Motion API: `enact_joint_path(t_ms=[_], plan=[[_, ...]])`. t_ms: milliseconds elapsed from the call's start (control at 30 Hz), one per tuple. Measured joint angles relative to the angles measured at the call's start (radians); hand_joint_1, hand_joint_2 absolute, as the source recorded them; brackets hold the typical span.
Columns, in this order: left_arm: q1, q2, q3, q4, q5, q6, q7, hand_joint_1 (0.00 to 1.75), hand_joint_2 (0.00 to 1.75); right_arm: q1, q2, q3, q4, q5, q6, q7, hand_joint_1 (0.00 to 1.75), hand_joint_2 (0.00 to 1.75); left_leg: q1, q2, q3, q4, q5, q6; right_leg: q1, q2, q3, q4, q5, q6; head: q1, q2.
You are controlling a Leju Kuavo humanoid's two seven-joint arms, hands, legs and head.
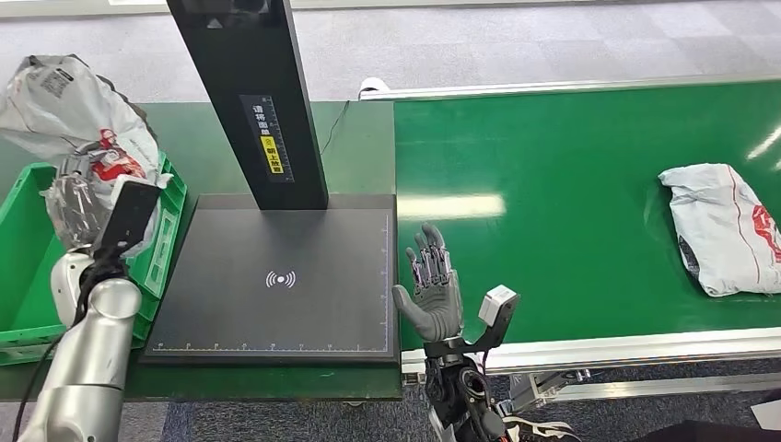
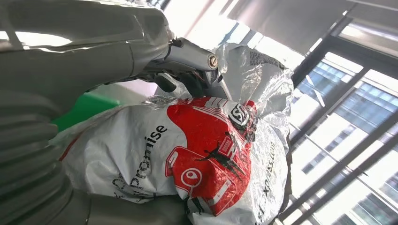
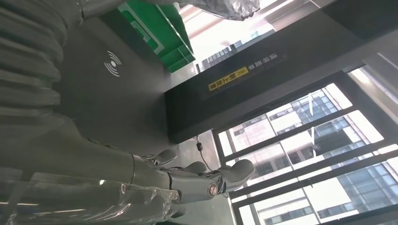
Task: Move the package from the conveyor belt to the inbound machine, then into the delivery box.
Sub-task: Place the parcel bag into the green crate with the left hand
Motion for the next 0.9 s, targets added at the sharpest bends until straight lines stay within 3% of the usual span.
enact_joint_path(t_ms=[300,567,700,900], plan=[[-0.127,0.117,0.071,0.078,-0.04,-0.058,0.062,1.75,1.75,0.03,0.0,-0.002,-0.007,-0.001,0.007,0.0,0.0,1.75,0.001,0.001,-0.004,0.0,0.0,0.0,0.002,0.001,-0.004,0.0,0.0,0.0,0.0,0.0],[-0.266,0.212,0.102,0.209,-0.169,-0.162,0.178,1.75,1.75,0.067,0.0,-0.014,-0.039,0.007,0.018,0.0,0.0,1.75,0.002,0.001,-0.004,0.0,0.0,0.0,0.002,0.002,-0.004,0.0,0.0,-0.001,0.0,0.0],[-0.314,0.237,0.102,0.3,-0.24,-0.203,0.241,1.75,1.75,0.082,0.0,-0.022,-0.054,0.016,0.023,0.0,0.0,1.75,0.002,0.001,-0.004,0.0,0.0,0.0,0.002,0.002,-0.004,0.0,0.0,-0.001,0.0,0.0],[-0.335,0.237,0.096,0.406,-0.335,-0.227,0.331,1.75,1.75,0.096,0.0,-0.029,-0.069,0.026,0.024,0.0,0.0,1.75,0.002,0.001,-0.004,0.0,0.0,0.0,0.002,0.002,-0.004,0.0,0.0,-0.001,0.0,0.0]])
